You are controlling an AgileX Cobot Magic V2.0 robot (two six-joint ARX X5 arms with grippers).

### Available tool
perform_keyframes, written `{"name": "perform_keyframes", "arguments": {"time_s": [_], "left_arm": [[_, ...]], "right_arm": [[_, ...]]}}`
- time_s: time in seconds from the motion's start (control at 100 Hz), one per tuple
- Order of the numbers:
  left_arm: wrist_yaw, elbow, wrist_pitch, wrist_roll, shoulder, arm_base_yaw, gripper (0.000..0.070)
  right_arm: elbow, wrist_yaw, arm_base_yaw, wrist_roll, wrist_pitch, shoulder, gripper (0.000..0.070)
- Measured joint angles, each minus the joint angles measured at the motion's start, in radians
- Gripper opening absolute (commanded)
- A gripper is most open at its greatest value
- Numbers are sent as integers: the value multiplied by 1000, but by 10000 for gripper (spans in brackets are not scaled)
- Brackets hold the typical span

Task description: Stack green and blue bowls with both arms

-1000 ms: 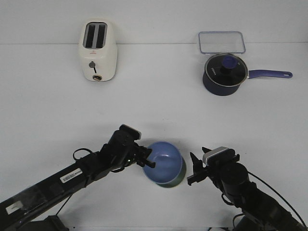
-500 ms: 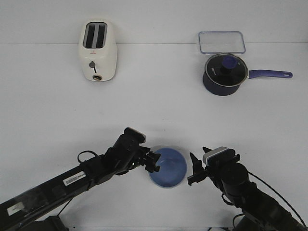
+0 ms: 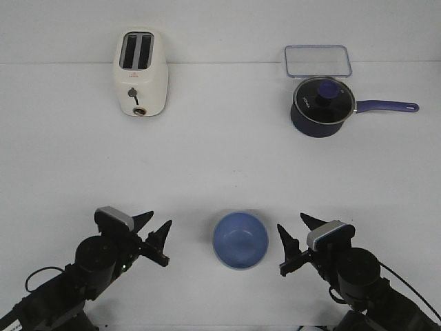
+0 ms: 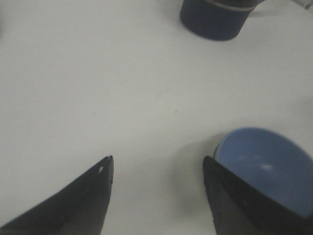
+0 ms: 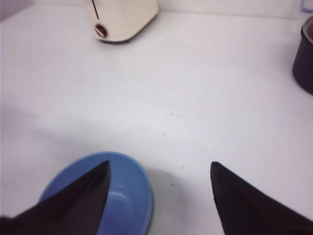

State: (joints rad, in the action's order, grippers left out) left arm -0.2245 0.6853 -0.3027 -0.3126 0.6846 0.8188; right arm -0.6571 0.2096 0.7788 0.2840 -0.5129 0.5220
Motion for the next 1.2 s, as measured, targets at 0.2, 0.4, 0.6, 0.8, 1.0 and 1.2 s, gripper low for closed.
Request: {"name": "perform_keyframes", "arguments": {"time_s": [0.2, 0.4, 0.6, 0.8, 1.0, 1.2], "left_arm": [[-34, -76, 0, -13, -68, 0, 12], [-34, -71, 2, -15, -81, 0, 15], [-34, -71, 7, -15, -100, 0, 15], [-34, -71, 7, -15, -117, 0, 15], [-35, -74, 9, 25, -163, -37, 13], [32, -300, 254, 204, -356, -336, 13]], "right_arm": [[21, 0, 5, -11, -10, 5, 13], [21, 0, 5, -14, -28, 4, 13], [21, 0, 5, -14, -6, -14, 13], [21, 0, 5, -14, -1, -16, 13], [21, 0, 5, -14, -1, -16, 13], [21, 0, 5, -14, 0, -16, 13]]}}
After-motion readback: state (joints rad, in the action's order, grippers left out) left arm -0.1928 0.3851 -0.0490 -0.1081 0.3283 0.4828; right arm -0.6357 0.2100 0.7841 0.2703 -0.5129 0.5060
